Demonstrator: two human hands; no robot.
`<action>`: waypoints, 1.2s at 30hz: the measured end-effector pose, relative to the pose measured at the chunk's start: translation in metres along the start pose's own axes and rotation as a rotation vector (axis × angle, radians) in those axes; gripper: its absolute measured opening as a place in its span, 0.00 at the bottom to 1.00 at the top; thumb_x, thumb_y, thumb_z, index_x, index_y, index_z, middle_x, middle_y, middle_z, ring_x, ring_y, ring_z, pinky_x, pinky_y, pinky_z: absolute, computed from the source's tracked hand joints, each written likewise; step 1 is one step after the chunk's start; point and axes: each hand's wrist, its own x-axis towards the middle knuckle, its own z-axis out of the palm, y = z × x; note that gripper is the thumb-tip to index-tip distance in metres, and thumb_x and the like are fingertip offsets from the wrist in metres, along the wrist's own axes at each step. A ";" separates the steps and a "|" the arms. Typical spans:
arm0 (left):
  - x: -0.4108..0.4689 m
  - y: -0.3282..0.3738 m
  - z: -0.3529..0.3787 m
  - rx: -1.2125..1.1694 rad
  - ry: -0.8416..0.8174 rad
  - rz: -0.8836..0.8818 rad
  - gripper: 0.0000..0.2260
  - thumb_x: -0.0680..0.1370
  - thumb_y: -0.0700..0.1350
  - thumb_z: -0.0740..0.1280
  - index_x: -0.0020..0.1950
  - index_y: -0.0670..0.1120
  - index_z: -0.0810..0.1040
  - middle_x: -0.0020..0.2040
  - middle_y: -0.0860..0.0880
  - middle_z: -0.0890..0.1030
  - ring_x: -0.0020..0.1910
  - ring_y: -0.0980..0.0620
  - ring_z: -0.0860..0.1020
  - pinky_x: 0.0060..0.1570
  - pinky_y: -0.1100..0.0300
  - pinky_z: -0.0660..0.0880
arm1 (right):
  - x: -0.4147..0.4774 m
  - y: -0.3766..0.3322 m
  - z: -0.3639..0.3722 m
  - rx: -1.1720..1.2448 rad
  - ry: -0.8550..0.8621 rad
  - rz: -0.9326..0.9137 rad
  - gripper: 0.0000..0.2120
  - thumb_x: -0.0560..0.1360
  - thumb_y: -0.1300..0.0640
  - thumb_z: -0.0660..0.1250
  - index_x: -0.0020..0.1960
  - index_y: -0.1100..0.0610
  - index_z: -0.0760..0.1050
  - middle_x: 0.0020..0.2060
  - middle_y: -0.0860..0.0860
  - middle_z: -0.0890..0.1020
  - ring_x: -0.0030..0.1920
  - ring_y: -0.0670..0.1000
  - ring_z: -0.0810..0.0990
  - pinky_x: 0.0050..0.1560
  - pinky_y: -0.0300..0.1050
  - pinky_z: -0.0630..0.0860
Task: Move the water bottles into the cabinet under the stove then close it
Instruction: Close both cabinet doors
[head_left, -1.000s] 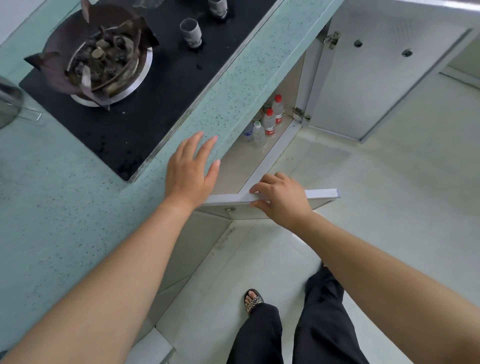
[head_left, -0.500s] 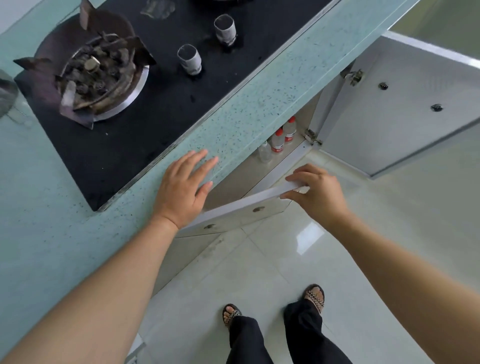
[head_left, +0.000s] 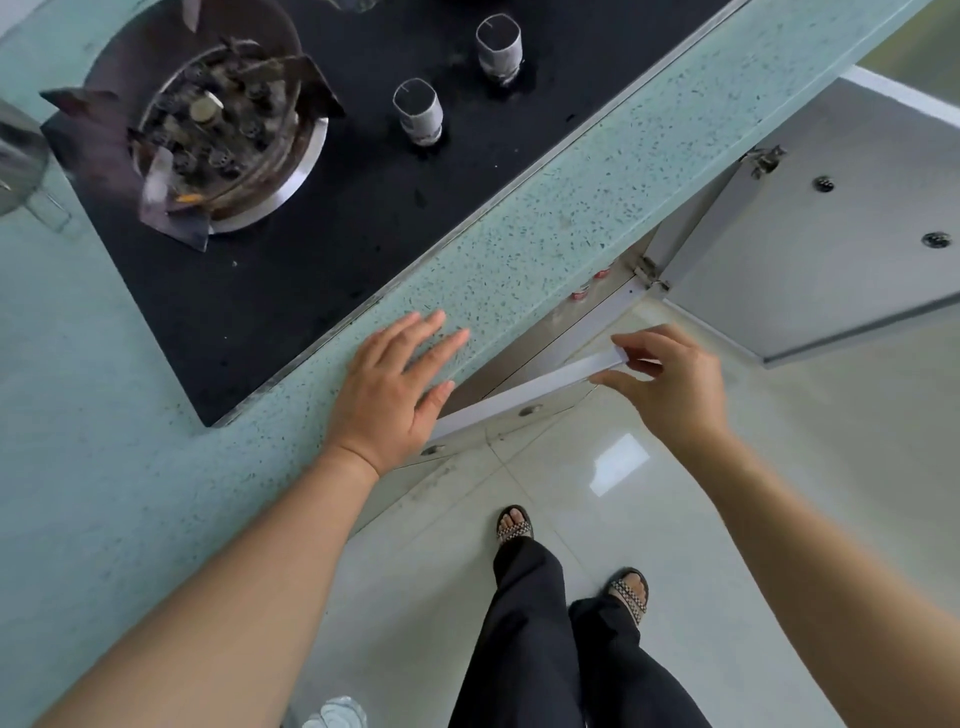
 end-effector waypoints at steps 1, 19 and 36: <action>0.000 0.000 0.000 -0.003 -0.002 -0.002 0.20 0.78 0.50 0.58 0.70 0.51 0.68 0.68 0.45 0.72 0.68 0.45 0.67 0.68 0.51 0.62 | -0.003 0.001 -0.002 0.010 0.013 0.008 0.19 0.63 0.57 0.77 0.51 0.61 0.81 0.42 0.51 0.79 0.42 0.55 0.81 0.49 0.33 0.77; 0.000 -0.004 -0.001 -0.073 -0.047 -0.011 0.20 0.78 0.51 0.58 0.70 0.52 0.67 0.69 0.46 0.70 0.69 0.46 0.66 0.67 0.47 0.65 | 0.045 -0.032 0.037 0.060 0.197 0.142 0.16 0.66 0.56 0.76 0.52 0.60 0.81 0.47 0.52 0.83 0.46 0.50 0.81 0.48 0.38 0.77; 0.007 0.052 -0.058 -0.043 -0.355 -0.147 0.33 0.72 0.68 0.44 0.75 0.56 0.55 0.78 0.48 0.53 0.76 0.46 0.49 0.72 0.41 0.47 | -0.063 -0.053 -0.080 -0.382 -0.134 0.151 0.34 0.75 0.36 0.55 0.75 0.52 0.54 0.75 0.53 0.57 0.75 0.54 0.54 0.74 0.54 0.55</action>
